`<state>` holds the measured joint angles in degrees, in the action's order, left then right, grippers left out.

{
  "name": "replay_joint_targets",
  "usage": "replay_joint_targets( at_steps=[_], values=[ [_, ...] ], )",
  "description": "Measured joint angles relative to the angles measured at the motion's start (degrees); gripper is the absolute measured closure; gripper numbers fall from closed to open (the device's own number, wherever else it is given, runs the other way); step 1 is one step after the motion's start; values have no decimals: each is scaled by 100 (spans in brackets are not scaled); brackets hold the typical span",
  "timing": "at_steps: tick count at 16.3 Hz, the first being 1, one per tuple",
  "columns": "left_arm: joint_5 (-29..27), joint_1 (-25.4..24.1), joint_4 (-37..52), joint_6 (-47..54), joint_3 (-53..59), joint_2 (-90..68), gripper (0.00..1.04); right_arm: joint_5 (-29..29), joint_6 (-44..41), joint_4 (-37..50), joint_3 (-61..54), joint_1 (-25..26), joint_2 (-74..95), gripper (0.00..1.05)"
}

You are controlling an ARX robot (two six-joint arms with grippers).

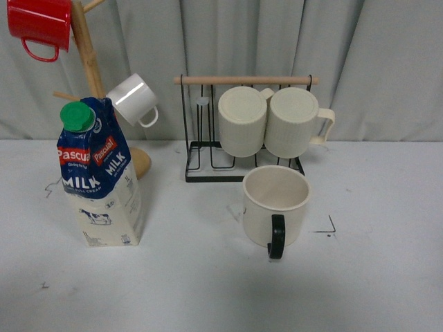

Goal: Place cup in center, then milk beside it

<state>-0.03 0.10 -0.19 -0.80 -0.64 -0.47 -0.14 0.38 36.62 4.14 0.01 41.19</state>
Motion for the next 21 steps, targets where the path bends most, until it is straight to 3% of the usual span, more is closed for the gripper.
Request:
replay_joint_targets(
  at_steps=[2, 3, 11, 21],
  values=[
    [0, 0, 0, 2, 0, 0, 7, 2, 0, -297, -114, 0, -389, 103],
    [0, 0, 0, 0, 0, 0, 7, 2, 0, 50, -282, 0, -433, 103],
    [0, 0, 0, 2, 0, 0, 7, 0, -4, -1504, -348, 0, -1969, 103],
    [2, 0, 0, 2, 0, 0, 7, 0, -2, -2592, -348, 0, -3060, 103]
  ],
)
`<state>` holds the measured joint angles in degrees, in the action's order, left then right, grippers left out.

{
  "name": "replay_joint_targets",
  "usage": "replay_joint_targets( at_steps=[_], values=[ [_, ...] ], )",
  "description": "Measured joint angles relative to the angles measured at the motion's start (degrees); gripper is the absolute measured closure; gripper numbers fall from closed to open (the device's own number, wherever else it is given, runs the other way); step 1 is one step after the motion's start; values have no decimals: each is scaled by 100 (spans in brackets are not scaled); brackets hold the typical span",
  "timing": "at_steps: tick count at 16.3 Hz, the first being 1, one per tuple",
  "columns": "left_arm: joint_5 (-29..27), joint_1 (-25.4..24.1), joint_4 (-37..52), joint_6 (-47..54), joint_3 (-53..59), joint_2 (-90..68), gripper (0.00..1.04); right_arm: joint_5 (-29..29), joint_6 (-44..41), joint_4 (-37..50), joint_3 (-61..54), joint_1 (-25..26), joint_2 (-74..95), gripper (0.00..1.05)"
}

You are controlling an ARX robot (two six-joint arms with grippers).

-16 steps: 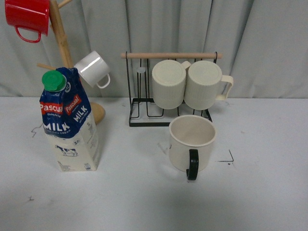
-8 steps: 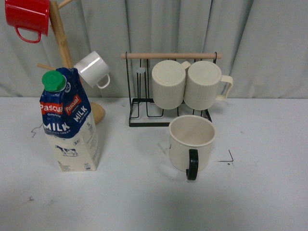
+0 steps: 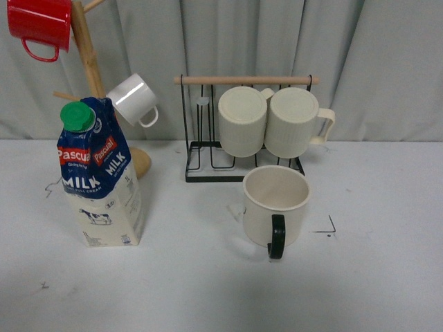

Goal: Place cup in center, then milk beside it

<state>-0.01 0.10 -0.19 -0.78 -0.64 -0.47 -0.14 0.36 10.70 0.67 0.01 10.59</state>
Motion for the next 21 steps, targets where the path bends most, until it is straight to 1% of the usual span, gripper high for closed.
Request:
replay_joint_targets(
  at_steps=[1, 2, 3, 11, 12, 15, 19, 20, 21],
  values=[
    [0, 0, 0, 0, 0, 0, 7, 0, -2, -81, 0, 0, -74, 103],
    [0, 0, 0, 0, 0, 0, 7, 0, 0, -732, 2, 2, -481, 103],
    [-9, 0, 0, -2, 0, 0, 7, 13, -2, -1093, 2, 0, -979, 103],
    [0, 0, -2, 0, 0, 0, 7, 11, -2, -1091, 2, 0, -1034, 103],
    [0, 0, 0, -2, 0, 0, 7, 13, -4, -1091, 2, 0, -1034, 98],
    [0, 0, 0, 0, 0, 0, 7, 11, -4, -1091, 2, 0, -1034, 60],
    [0, 0, -2, 0, 0, 0, 7, 13, -4, -1091, 2, 0, -1034, 13],
    [0, 0, -2, 0, 0, 0, 7, 11, -2, -1091, 2, 0, -1034, 4],
    [0, 0, 0, -2, 0, 0, 7, 11, -2, -1091, 2, 0, -1034, 7]
  ],
)
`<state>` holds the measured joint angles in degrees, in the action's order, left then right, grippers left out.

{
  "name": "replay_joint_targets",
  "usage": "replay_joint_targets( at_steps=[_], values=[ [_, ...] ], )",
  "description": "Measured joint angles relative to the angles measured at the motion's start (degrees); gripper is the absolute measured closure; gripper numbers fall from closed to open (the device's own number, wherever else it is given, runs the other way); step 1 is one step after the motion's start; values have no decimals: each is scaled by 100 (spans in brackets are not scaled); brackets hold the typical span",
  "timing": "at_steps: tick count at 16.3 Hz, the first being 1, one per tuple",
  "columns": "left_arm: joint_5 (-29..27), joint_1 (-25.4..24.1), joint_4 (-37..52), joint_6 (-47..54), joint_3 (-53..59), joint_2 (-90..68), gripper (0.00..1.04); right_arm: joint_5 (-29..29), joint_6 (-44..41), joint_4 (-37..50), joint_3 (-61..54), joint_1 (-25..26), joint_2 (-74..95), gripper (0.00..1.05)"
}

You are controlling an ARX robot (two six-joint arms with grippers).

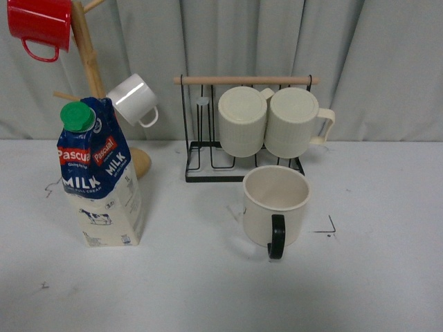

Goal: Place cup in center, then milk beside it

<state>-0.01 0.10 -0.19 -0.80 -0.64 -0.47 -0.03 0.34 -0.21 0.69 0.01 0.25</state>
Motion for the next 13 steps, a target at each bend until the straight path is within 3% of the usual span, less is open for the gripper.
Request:
replay_joint_targets(
  at_steps=[5, 6, 7, 8, 9, 13],
  values=[
    [0, 0, 0, 0, 0, 0, 7, 2, -2, 0, 0, 0, 0, 6],
    [-114, 11, -1016, -219, -321, -251, 7, 0, -2, 0, 0, 0, 0, 6],
    [-273, -37, -2378, -894, -1143, -1502, 7, 4, -2, 2, 0, 0, 0, 6],
    [-184, -219, -3034, -1325, -1716, -2076, 7, 7, -9, 7, 0, 0, 0, 6],
    [-68, -334, -3093, -1491, -2103, -2284, 7, 0, -9, -4, 0, 4, 0, 6],
    [81, -297, -1300, -1215, -2855, -3976, 7, 4, -9, 0, 0, 0, 0, 6]
  ],
)
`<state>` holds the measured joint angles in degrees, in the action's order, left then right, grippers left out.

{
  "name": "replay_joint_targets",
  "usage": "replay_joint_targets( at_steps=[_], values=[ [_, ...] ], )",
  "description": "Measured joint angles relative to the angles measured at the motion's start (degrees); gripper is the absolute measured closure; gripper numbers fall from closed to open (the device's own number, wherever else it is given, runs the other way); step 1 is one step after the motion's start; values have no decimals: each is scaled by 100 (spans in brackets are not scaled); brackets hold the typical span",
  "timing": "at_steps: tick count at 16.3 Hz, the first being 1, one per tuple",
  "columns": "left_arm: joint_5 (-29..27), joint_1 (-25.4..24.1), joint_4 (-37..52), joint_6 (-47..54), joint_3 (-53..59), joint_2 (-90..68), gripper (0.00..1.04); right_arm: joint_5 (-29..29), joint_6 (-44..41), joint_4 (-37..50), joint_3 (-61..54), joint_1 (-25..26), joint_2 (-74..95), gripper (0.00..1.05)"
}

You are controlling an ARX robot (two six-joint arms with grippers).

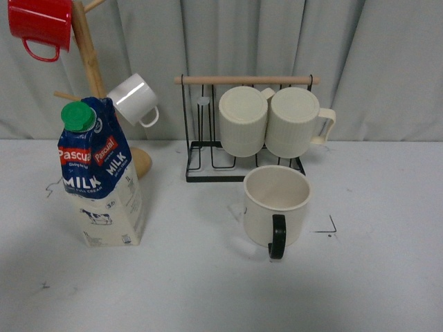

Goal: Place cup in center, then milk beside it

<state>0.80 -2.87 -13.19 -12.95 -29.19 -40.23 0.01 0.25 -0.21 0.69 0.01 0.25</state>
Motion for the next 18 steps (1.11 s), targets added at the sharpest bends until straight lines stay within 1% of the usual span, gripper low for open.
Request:
replay_joint_targets(
  at_steps=[2, 12, 15, 17, 18],
  values=[
    [72, 326, 964, 61, -461, -1141, 7, 0, 0, 0, 0, 0, 0, 6],
    [79, 813, 1934, 57, -1128, -2315, 7, 0, 0, 0, 0, 0, 0, 6],
    [129, 1189, 2625, 232, -1342, -3364, 7, 0, 0, 2, 0, 0, 0, 6],
    [-61, 1215, 2973, 575, -1539, -3969, 7, 0, 0, 2, 0, 0, 0, 6],
    [-140, 1062, 3051, 739, -1567, -4315, 7, 0, 0, 0, 0, 0, 0, 6]
  ],
)
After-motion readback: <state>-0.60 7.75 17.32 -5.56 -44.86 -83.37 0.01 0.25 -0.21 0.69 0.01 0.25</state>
